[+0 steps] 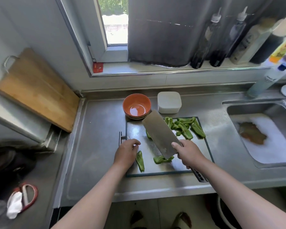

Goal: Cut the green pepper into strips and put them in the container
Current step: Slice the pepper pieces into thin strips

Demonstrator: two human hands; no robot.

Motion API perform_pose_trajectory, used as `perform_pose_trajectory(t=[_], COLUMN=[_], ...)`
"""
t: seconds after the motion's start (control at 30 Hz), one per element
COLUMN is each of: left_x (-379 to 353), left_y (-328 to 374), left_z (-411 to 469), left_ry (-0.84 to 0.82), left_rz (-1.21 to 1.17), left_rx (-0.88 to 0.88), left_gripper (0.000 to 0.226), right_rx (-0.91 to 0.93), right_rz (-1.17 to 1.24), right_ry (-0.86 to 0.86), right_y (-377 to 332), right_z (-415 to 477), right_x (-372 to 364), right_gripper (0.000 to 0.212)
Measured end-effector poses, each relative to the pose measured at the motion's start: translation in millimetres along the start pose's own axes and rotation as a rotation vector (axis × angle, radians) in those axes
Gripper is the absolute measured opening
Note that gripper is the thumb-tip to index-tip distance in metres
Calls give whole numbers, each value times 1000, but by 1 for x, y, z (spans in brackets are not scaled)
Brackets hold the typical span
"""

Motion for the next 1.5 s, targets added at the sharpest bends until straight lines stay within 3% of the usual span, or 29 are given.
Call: perform_pose_trajectory(t=[0.07, 0.13, 0.2, 0.27, 0.53, 0.67, 0.8, 1.03, 1.27, 1.43, 1.5], left_x=[-4, -20, -44, -61, -49, -30, -11, 13, 18, 2, -7], left_y=[14, 35, 50, 58, 53, 36, 19, -27, -22, -12, -15], left_z=[0, 0, 2, 5, 26, 45, 64, 90, 58, 12, 3], left_ry=[39, -78, -283, -383, -388, -322, -238, -32, 62, -316, -346], left_rz=[72, 123, 242, 398, 376, 296, 261, 163, 16, -18, 5], left_rx=[-164, -316, -338, -345, -362, -367, -355, -54, -115, -151, -135], left_gripper=[16, 20, 38, 41, 23, 37, 25, 14, 21, 26, 25], right_rx=[-6, -10, -14, -23, -19, -13, -7, 27, 37, 45, 40], right_rz=[2, 18, 33, 45, 68, 112, 142, 144, 119, 98, 102], right_ry=[14, 38, 77, 116, 186, 170, 154, 101, 85, 81, 82], right_y=[3, 5, 7, 10, 13, 10, 4, -9, -15, -19, -19], right_z=[0, 0, -1, -1, 3, 12, 19, 35, 40, 35, 33], right_x=[5, 10, 14, 17, 27, 23, 17, -4, -19, -24, -26], right_gripper=[29, 29, 29, 30, 36, 33, 34, 36, 37, 37, 37])
Point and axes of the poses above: each hand's wrist, its own z-axis towards the middle knuckle, its own x-axis out of the back of the hand, y = z × x, the point moved 4 cm from there along z, towards the middle knuckle, and after that the axes turned 13 degrees about -x, right-handed, at the moved point
